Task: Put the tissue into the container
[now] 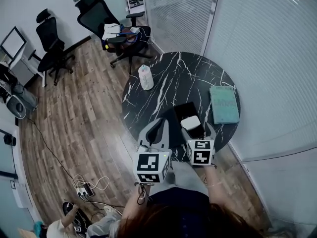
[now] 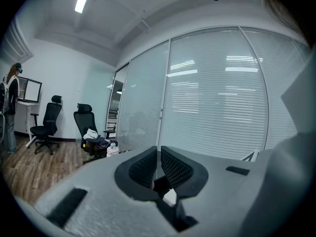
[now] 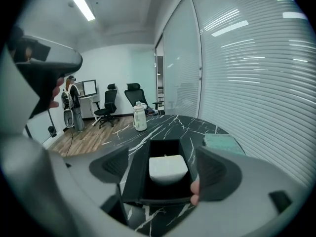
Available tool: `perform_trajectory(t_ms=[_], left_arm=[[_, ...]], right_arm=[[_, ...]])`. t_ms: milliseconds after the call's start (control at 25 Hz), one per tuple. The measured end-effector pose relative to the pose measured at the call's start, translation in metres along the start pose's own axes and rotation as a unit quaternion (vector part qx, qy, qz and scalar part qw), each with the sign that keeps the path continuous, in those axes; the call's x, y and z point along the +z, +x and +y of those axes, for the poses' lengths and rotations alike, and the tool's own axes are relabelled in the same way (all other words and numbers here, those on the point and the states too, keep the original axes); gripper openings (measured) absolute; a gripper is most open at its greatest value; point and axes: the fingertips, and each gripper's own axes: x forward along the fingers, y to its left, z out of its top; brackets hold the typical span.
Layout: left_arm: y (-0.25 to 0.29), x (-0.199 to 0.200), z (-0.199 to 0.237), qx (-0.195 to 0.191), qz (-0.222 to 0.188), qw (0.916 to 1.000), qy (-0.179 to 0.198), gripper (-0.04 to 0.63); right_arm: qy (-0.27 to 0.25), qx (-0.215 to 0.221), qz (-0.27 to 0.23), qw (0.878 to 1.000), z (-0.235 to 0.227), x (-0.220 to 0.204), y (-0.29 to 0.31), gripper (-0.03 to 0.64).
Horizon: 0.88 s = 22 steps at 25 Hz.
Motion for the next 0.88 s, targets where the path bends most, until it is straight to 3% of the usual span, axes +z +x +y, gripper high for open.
perform_trajectory(t_ms=[480,880], left_arm=[[-0.02,0.011,-0.009,0.002,-0.025,0.9997,0.001,0.044],[-0.032,0.016,-0.051,0.023,-0.041,0.9989,0.003,0.044]], right_arm=[[-0.011,0.005,-0.046,0.999,0.004,0.018,-0.036,0.436],[-0.034,0.044,-0.066,0.996,-0.005,0.02,-0.072,0.433]])
